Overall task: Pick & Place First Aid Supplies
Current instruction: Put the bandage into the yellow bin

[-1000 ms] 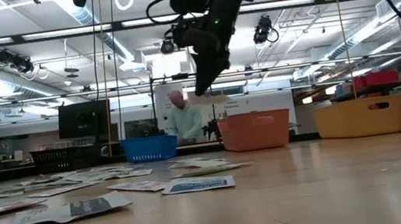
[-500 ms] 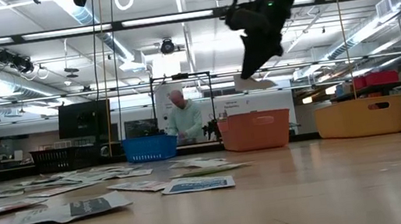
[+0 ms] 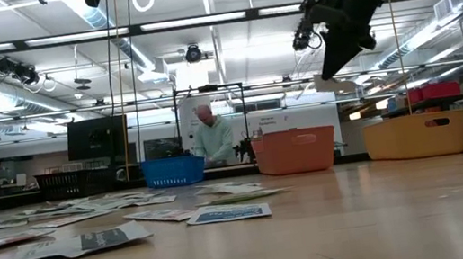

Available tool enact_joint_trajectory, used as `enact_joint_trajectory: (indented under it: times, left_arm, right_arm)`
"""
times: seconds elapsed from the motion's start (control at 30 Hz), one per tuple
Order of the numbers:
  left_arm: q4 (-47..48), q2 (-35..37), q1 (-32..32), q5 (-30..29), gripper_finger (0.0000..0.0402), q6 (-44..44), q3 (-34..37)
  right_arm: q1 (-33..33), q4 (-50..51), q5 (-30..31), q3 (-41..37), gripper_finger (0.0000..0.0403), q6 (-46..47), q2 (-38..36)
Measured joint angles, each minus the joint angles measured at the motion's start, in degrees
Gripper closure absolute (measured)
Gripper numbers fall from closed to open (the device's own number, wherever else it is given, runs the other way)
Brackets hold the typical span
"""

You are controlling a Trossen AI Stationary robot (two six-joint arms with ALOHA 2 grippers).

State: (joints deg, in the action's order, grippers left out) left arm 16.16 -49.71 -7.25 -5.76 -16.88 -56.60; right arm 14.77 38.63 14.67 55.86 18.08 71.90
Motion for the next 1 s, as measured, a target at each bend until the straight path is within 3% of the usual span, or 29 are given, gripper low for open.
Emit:
enact_joint_trajectory:
  times: [0.37, 0.7, 1.0]
  left_arm:
    - [0.0, 0.0, 0.0, 0.0, 0.0223, 0.0, 0.0]
    - [0.0, 0.0, 0.0, 0.0, 0.0223, 0.0, 0.0]
    - [0.0, 0.0, 0.0, 0.0, 0.0223, 0.0, 0.0]
  right_arm:
    - [12.4, 0.6, 0.5, 0.0, 0.0403, -2.5, -1.8]
    - [24.3, 6.2, 5.2, 0.0, 0.0403, -5.1, -1.7]
    - [34.6, 8.8, 4.7, 0.0, 0.0403, -6.2, -1.7]
